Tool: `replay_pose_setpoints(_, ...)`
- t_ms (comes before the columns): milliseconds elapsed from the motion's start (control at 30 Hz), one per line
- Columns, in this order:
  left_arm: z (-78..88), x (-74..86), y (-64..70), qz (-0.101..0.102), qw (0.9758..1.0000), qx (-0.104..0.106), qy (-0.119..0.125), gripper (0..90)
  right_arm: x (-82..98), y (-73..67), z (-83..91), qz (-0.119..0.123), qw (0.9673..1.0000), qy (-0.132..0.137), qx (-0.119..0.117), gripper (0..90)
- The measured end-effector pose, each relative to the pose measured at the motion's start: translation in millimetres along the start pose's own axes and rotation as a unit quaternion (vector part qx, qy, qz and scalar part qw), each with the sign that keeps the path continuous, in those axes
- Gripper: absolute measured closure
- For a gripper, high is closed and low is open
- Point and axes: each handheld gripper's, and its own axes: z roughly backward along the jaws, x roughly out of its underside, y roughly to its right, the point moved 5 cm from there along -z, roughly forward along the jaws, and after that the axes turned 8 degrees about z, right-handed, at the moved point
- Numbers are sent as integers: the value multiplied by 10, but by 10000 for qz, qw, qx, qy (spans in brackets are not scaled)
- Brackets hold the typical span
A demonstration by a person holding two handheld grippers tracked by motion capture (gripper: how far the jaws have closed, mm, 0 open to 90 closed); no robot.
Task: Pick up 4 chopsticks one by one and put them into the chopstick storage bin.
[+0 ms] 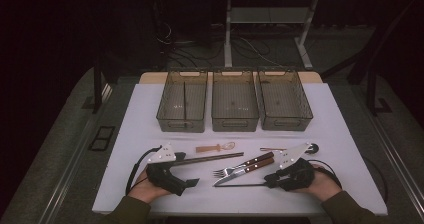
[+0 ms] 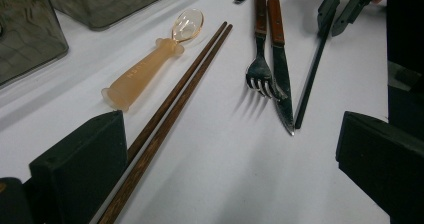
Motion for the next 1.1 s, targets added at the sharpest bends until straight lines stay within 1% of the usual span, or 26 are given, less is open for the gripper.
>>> replay_pose_setpoints(133,-2,2,3,-4,10000,8,-13,0,15,8,-28,98,9999,-96,17,793)
replay_pose_setpoints(233,-6,4,9,0,10000,16,-13,0,16,7,-37,157,9998,-109,49,820)
replay_pose_setpoints(333,-7,3,8,-2,10000,18,-13,0,13,11,-43,379,9991,-132,97,831)
replay_pose_setpoints(367,-7,3,7,1,10000,16,-10,0,11,-4,-40,336,9993,-149,98,832)
replay_pose_setpoints(567,-1,2,6,-5,10000,17,-12,0,13,4,-39,360,9993,-129,33,850)
replay_pose_setpoints(700,0,0,9,-1,10000,20,0,0,13,9,-36,307,9995,-117,-42,855)
replay_pose_setpoints(767,1,0,6,-6,10000,16,-7,0,16,22,-37,365,9993,-112,-57,855)
replay_pose_setpoints(833,-1,0,8,-1,10000,16,-7,0,11,6,-33,301,9994,-140,-73,857)
replay_pose_setpoints(867,-2,0,9,-5,10000,19,-4,0,12,10,-33,316,9994,-131,-104,858)
replay_pose_setpoints(900,-1,0,10,-8,10000,19,-6,0,15,21,-35,383,9992,-112,-98,857)
replay_pose_setpoints(1000,0,-2,11,-10,10000,21,3,0,12,16,-35,377,9991,-120,-119,858)
replay_pose_setpoints(1100,0,-2,11,-14,10000,20,-2,0,2,-7,-30,302,9993,-148,-137,858)
